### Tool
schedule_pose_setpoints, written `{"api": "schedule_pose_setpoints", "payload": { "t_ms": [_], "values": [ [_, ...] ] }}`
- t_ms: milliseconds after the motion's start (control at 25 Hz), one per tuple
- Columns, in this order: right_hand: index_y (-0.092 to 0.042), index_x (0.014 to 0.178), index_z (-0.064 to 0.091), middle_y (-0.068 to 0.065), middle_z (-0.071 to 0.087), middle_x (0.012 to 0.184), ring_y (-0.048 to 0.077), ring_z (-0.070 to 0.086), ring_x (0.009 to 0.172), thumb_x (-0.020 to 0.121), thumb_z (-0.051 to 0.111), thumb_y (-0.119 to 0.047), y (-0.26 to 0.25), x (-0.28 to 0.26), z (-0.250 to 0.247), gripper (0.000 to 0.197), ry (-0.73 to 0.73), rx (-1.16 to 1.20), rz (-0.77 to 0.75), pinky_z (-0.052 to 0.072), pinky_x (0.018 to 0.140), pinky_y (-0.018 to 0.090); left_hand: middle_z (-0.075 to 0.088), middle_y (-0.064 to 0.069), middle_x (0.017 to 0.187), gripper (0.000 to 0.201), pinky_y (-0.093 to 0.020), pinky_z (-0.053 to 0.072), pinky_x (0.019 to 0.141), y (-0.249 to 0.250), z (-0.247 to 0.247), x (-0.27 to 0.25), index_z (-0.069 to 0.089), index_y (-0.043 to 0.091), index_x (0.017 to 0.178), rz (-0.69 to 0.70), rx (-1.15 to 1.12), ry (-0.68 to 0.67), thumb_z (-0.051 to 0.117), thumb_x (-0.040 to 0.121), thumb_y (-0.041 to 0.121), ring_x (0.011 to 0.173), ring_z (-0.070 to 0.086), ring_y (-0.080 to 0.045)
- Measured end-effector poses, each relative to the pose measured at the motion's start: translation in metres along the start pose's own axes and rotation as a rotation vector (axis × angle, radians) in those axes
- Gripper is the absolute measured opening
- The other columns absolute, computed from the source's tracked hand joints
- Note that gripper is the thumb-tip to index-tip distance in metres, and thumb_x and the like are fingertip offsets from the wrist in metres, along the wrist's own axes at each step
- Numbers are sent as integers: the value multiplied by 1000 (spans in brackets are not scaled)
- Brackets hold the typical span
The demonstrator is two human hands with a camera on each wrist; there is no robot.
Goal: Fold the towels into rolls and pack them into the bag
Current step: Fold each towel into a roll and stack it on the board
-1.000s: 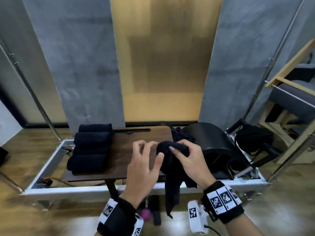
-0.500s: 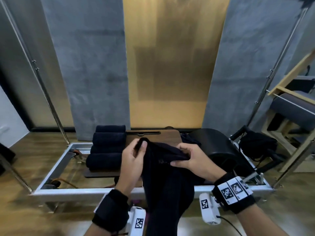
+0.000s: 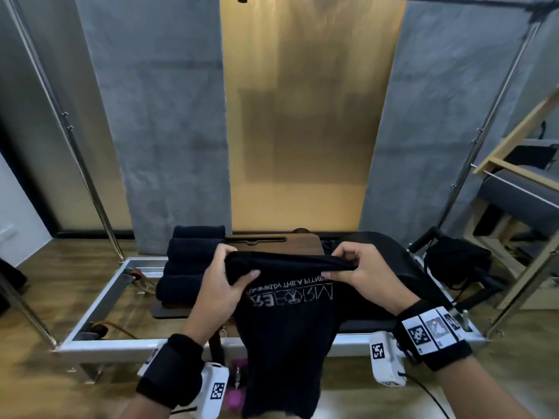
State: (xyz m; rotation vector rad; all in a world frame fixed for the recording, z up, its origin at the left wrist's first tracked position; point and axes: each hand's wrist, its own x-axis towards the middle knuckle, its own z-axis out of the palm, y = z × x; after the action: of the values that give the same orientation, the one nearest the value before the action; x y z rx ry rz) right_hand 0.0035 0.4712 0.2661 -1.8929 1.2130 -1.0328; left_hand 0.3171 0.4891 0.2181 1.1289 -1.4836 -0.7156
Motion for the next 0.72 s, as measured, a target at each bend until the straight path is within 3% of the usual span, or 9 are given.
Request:
{"api": "schedule_pose_setpoints", "payload": {
  "t_ms": [120, 200, 320, 400, 480, 720],
  "values": [
    [-14, 84, 71, 7, 77, 85, 18, 73, 80, 78, 89, -3, 5, 4, -8, 22, 16, 10, 4, 57, 81, 33, 71, 11, 114, 34, -19, 54, 91, -11, -19, 8, 61, 34, 109, 54, -31, 119, 80, 92, 11, 112, 68, -8],
    [-18, 84, 73, 5, 78, 86, 14, 74, 82, 77, 88, 2, 7, 6, -15, 25, 16, 13, 4, 56, 81, 28, 74, 9, 116, 31, -14, 54, 89, -20, -27, 12, 69, 35, 108, 42, -72, 154, 77, 95, 9, 113, 69, -7],
    [-15, 77, 73, 10, 76, 81, 16, 70, 75, 69, 92, 2, 9, 7, -24, 26, 70, 1, 24, 56, 75, 29, 77, 6, 112, 29, -12, 53, 88, -29, -36, 16, 75, 35, 102, 33, -84, 187, 74, 96, 7, 109, 70, -7],
    [-14, 72, 71, 13, 74, 74, 19, 67, 68, 69, 89, 2, 13, 6, -31, 24, 127, 17, 47, 53, 65, 31, 77, 5, 112, 29, -13, 53, 88, -31, -42, 17, 76, 35, 101, 32, -81, 176, 74, 97, 6, 107, 70, -6],
    [-13, 74, 74, 12, 74, 72, 25, 69, 66, 79, 84, 5, 19, 2, -35, 22, 160, 60, 59, 57, 61, 34, 77, 4, 111, 28, -14, 54, 89, -31, -49, 17, 77, 33, 101, 24, -79, 138, 74, 96, 5, 108, 70, -7],
    [-16, 85, 79, 14, 78, 78, 22, 74, 70, 96, 72, -5, 37, 2, -27, 17, 307, 157, 86, 63, 62, 38, 78, 4, 109, 31, -31, 56, 97, -29, -68, 29, 73, 23, 108, -31, -5, 28, 75, 93, -4, 111, 72, -10]
  ]
}}
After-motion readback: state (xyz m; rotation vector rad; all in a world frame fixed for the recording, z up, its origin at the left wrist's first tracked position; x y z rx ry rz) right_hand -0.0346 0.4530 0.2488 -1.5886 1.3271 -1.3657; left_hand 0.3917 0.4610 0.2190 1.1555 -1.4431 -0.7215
